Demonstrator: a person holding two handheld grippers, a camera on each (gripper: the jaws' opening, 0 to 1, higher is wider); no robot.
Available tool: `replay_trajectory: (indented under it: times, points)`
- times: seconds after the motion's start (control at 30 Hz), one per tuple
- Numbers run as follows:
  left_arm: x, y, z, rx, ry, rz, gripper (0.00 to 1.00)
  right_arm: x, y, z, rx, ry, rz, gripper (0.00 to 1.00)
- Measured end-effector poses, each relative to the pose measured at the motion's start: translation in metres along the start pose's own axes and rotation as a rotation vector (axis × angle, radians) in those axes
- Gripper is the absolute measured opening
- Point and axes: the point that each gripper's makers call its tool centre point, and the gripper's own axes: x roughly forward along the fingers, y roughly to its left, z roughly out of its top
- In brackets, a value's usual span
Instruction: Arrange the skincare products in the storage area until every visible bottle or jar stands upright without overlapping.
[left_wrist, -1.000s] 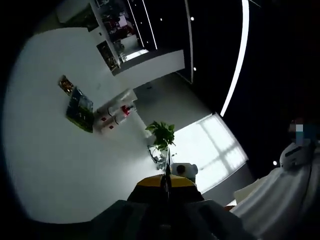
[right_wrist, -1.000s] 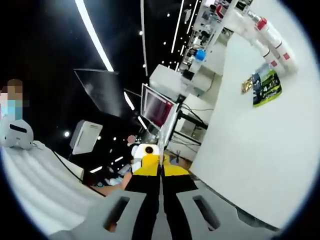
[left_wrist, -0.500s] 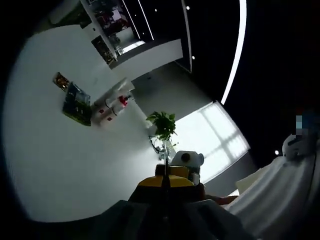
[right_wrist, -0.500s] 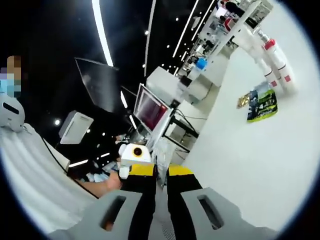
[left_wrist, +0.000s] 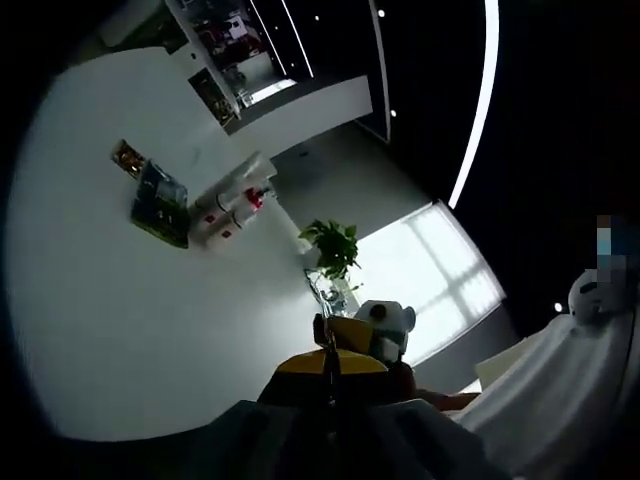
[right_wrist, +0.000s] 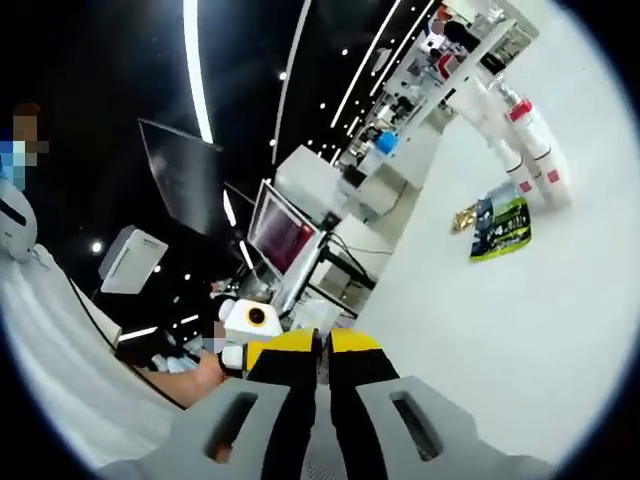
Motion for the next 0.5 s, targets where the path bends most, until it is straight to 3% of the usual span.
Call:
replay_trajectory:
  times: [0.13,0.3,0.33,0.4,0.47,0.5]
  points:
    - [-0.003,0.001,0.008,-0.018,-0.041,-0.001,0.00,-0.005,-0.001,0.000,-0.028,0.016,-0.036,0.07]
    - [-0.008,0.013,0.024,-0.072,-0.098,0.029,0.00,-0.012,-0.001,0.002,-0.167,0.045,-0.134,0.20]
    - [-0.008,0.016,0.025,-0.074,-0.094,0.039,0.00,-0.015,-0.003,0.000,-0.216,0.071,-0.172,0.22]
    - [-0.008,0.026,0.030,-0.085,-0.085,0.072,0.00,-0.028,-0.024,-0.006,-0.354,0.166,-0.344,0.20]
    - [-0.008,0.032,0.035,-0.090,-0.074,0.098,0.00,-0.038,-0.034,-0.007,-0.522,0.221,-0.432,0.20]
    - [-0.010,0.035,0.041,-0.076,-0.072,0.108,0.00,-0.041,-0.035,-0.005,-0.608,0.213,-0.450,0.21]
